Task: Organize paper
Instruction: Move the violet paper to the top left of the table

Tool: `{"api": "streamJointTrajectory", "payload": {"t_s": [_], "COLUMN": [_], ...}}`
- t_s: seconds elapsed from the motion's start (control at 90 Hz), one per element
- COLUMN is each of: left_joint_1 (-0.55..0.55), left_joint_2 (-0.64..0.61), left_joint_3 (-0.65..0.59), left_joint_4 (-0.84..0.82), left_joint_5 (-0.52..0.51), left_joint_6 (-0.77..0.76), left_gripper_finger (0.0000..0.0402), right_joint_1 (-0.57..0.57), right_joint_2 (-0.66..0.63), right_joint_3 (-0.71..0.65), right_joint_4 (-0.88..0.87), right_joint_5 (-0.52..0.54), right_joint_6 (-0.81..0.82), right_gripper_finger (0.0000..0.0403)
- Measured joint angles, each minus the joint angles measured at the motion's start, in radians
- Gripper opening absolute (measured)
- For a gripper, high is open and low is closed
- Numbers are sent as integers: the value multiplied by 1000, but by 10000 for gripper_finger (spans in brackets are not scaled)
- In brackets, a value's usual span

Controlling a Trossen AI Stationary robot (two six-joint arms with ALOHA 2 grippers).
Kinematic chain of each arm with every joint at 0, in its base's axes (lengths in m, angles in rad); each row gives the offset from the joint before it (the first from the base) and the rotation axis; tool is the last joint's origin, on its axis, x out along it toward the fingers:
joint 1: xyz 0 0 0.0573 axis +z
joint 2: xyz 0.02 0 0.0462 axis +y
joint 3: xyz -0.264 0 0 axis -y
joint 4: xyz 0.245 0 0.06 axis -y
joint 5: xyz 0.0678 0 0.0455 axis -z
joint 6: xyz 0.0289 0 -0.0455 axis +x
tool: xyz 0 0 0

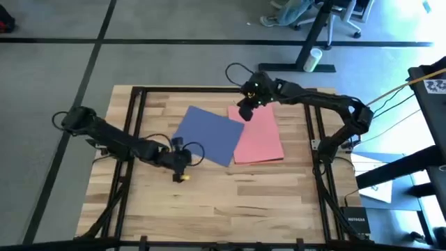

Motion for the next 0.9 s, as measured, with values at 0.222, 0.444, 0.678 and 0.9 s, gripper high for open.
{"api": "streamJointTrajectory", "payload": {"t_s": [0.222, 0.444, 0.678, 0.9], "left_joint_1": [35, 145, 260, 395], "left_joint_2": [43, 46, 46, 43], "left_joint_3": [-2, -82, -116, -116], "left_joint_4": [-113, -97, -76, 91], "left_joint_5": [25, -23, -134, -160], "left_joint_6": [-215, -330, -338, -212], "left_gripper_finger": [0, 0, 0, 0], "right_joint_1": [78, 98, 99, 105], "right_joint_2": [0, 0, 0, 0], "right_joint_3": [0, 0, 0, 0], "right_joint_4": [-52, -120, -161, -176], "right_joint_5": [69, 81, 78, 78], "right_joint_6": [-27, -27, -27, -27], "right_gripper_finger": [0, 0, 0, 0]}}
